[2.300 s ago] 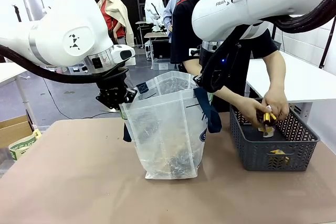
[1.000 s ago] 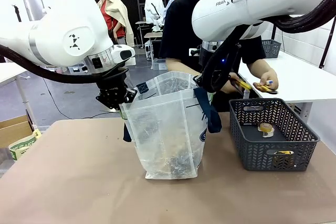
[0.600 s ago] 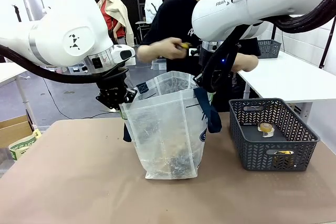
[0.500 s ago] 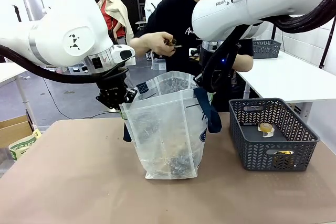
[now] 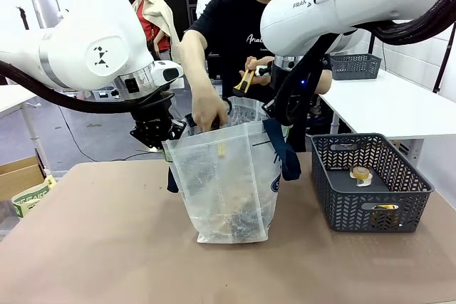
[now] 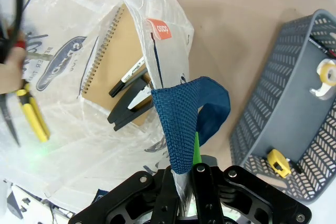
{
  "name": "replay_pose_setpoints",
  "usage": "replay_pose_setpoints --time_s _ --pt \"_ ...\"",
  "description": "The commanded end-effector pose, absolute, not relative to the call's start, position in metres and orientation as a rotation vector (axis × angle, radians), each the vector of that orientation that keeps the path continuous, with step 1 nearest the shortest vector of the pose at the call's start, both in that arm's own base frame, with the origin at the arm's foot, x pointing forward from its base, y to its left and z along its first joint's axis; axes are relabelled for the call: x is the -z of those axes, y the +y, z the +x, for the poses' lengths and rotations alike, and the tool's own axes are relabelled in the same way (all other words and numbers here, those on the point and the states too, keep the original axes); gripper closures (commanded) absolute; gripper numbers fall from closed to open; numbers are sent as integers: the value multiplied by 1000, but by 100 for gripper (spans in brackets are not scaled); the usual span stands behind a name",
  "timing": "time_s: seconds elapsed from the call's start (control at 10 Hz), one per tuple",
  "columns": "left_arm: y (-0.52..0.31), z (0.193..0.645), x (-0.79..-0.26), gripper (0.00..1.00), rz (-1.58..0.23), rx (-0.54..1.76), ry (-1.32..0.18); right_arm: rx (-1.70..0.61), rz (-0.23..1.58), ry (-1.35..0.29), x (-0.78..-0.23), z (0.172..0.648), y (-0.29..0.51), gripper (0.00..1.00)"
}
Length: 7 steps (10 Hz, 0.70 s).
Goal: Transfer purchased items from the store into the shopping bag.
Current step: Move the Reusable shopping bag to the right side of the table.
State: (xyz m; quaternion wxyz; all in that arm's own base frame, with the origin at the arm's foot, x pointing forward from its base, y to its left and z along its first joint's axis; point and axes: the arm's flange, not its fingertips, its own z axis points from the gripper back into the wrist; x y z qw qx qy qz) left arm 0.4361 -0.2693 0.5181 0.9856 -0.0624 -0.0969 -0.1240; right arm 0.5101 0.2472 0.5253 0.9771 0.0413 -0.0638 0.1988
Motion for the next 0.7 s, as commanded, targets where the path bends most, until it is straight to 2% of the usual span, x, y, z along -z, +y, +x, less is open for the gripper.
replay_pose_setpoints --time_s 0.0,0.6 --pt "-265 433 -518 100 -117 238 -197 -398 83 -129 -525 512 244 100" --pt "-265 433 -518 100 -117 238 -197 -398 83 -129 -525 512 244 100"
